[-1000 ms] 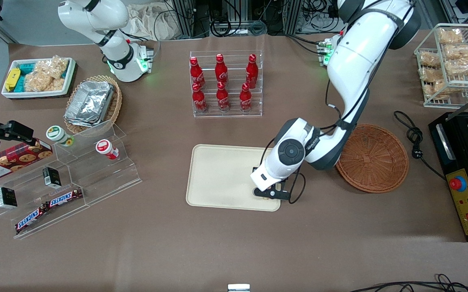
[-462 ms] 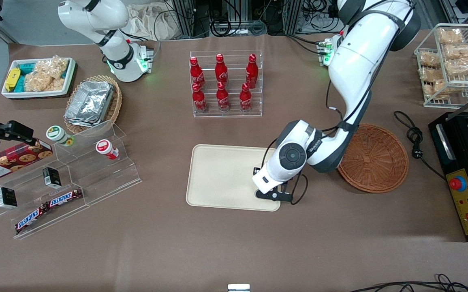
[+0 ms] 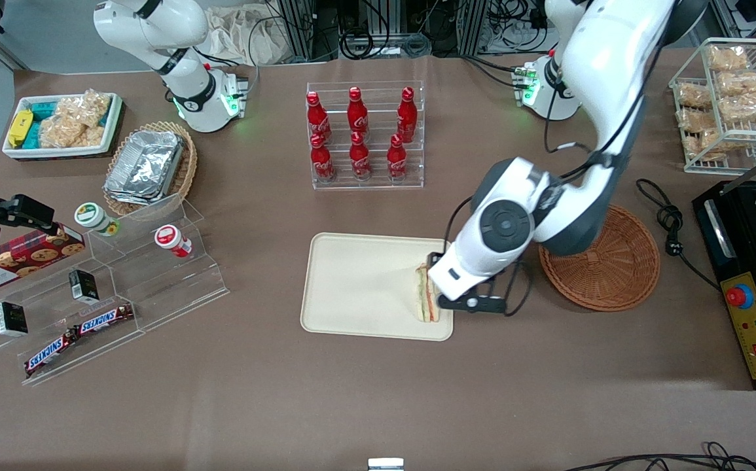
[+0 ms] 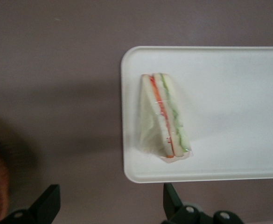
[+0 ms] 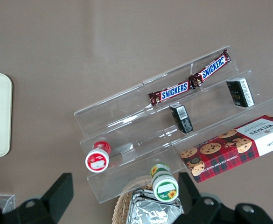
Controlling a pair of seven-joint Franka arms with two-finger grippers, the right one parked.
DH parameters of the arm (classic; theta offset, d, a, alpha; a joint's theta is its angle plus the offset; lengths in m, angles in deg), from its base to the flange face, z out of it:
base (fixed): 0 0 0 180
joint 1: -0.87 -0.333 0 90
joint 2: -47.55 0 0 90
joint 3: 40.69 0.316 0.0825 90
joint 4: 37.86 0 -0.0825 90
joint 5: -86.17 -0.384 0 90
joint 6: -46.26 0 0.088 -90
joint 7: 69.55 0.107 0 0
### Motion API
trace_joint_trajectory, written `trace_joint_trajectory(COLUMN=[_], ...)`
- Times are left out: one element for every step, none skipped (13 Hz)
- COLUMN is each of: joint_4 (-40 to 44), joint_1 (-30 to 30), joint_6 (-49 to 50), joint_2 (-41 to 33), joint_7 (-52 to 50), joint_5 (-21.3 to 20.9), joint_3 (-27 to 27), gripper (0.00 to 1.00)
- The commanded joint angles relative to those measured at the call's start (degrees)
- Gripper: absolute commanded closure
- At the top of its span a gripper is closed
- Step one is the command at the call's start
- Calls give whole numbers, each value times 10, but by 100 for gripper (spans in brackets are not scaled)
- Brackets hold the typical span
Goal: Place sandwich from basket to tray
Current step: 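Lower the sandwich onto the tray and open the left gripper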
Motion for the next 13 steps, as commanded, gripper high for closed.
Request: trace_joint_trajectory(joint_4=[-23, -22, -22, -22, -22, -22, -21, -18, -21, -18, -13, -8, -7], joint_1=[-57, -82, -108, -131, -152, -175, -190, -207, -222, -231, -235, -235, -235], joint_6=[69, 87, 103, 117, 126, 143, 166, 175, 179, 184, 193, 199, 199], joint_2=[-71, -88, -104, -123, -144, -163, -177, -181, -189, -193, -192, -190, -191], joint_7=[16, 60, 105, 137, 169, 201, 210, 208, 207, 206, 206, 208, 209], joint_5=[0, -1, 1, 2, -2, -4, -15, -24, -24, -24, -21, -24, -24], joint_3=[-1, -1, -1, -1, 0, 1, 2, 2, 2, 1, 1, 1, 1], gripper=[1, 1, 1, 1, 1, 1, 1, 1, 1, 1, 1, 1, 1])
